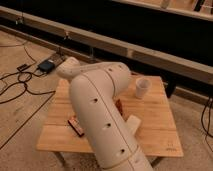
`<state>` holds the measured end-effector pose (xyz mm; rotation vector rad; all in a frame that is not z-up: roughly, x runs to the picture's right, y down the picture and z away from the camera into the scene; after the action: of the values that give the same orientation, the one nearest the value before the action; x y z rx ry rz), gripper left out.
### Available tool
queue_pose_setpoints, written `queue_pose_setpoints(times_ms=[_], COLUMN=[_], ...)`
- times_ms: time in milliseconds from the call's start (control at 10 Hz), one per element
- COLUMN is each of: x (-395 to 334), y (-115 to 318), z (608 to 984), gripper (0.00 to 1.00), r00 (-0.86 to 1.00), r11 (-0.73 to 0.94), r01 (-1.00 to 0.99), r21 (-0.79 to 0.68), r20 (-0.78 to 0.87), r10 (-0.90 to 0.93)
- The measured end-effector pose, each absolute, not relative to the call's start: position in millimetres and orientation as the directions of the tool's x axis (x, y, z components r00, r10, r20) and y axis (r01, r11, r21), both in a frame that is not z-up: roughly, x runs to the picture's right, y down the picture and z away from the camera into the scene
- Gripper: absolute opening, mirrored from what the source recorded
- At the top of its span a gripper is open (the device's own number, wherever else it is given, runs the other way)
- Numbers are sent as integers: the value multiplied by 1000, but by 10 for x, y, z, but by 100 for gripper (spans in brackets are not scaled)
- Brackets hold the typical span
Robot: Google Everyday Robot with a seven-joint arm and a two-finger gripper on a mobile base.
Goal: Stand the bottle upright
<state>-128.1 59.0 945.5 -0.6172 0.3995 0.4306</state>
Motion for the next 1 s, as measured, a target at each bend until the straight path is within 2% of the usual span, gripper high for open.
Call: queue_pose_setpoints(times_ms=[400,1000], x=[-1270,-1370], y=[545,396], z=[9454,9479], gripper=[80,80], r00=[843,852], r11=[745,806], r01=[-474,-350], r21=[-470,-478], r20=[-486,-521], r10=[230,60])
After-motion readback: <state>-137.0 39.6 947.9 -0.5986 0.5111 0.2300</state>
